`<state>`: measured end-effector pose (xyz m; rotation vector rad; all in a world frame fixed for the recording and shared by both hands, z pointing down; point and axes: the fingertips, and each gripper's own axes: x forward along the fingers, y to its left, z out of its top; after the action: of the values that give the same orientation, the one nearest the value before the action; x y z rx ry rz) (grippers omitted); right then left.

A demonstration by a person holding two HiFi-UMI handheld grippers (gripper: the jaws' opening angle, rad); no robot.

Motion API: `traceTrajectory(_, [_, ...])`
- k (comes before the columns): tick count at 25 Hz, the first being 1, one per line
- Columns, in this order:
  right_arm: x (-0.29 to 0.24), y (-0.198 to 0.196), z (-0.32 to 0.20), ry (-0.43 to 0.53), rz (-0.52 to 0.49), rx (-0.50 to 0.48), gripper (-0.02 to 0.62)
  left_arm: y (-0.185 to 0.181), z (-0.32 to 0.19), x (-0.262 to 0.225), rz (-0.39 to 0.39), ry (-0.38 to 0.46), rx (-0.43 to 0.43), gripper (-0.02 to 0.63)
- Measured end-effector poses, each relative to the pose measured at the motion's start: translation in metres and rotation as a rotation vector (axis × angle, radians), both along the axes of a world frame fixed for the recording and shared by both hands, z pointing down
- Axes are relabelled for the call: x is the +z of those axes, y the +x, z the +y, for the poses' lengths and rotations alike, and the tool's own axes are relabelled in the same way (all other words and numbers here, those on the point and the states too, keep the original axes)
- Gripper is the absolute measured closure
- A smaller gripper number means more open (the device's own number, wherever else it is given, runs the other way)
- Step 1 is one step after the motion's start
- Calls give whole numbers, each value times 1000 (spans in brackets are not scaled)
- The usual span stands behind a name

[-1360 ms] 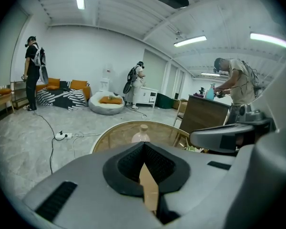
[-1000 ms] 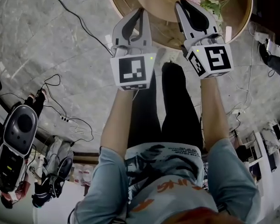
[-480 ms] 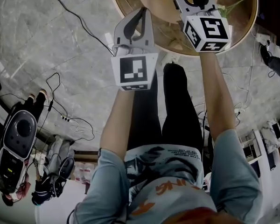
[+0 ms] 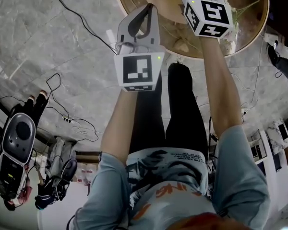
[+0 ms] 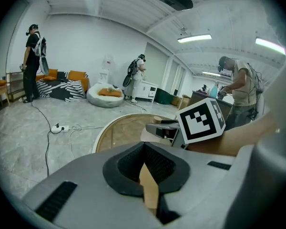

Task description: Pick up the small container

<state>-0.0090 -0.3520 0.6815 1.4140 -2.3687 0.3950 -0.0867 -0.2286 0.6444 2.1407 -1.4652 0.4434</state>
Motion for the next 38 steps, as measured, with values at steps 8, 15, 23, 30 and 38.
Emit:
traceTrajectory(8, [3,5,-3,47,42,10,425,-6,-2,6,-3,-9,-11,583])
traceTrajectory(15, [0,4,-3,19,44,-7,437,-9,-2,2,-3,-6,-25,583])
traceTrajectory(23, [-1,-10,24,-60,55,-147,442,-3,11,-3,-18,-6,-36,583])
traceTrajectory(30, [-11,-4,76,-162,18,-226,442,9,23,-22,-35,19,-60,583])
traceTrajectory(38, [-79,17,110,-101,-39,-252,442,10,34,-81,-35,120,-179,583])
